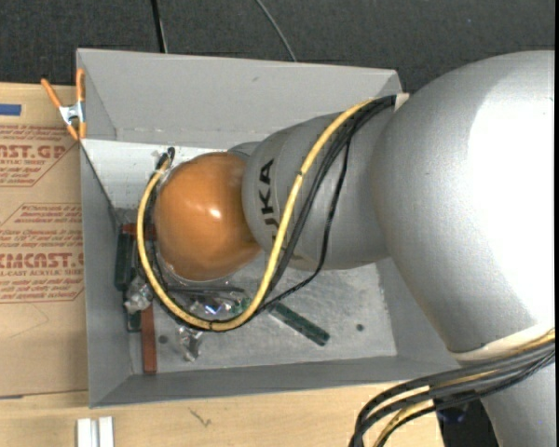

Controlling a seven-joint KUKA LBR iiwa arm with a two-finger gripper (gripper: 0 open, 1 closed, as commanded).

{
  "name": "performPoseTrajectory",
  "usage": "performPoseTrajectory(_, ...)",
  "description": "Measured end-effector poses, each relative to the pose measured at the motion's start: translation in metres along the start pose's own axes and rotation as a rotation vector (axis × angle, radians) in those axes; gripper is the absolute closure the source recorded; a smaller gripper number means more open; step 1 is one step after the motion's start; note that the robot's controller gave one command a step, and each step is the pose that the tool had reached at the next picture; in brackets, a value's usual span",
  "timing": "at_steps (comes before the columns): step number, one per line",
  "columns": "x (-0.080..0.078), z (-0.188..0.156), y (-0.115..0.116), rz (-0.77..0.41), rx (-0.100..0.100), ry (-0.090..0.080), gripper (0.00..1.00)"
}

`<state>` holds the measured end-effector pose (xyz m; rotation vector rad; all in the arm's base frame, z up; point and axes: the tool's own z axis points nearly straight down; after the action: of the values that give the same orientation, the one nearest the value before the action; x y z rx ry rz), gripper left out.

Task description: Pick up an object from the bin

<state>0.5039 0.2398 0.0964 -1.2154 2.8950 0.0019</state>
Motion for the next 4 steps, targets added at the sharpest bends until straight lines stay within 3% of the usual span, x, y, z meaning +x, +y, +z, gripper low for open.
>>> performPoseTrajectory(1,-0.021,0.015,-0.011,-0.562,0.008,-0.020,1.00)
performPoseTrajectory(2,-0.021,0.015,-0.011,-0.561,0.008,-0.020,1.00)
performPoseTrajectory(3,-0.013,-0.009,-0.014,-0.576,0.000,-0.003,1.00)
performPoseTrajectory(4,-0.009,-0.004,-0.010,-0.581,-0.002,-0.001,0.00)
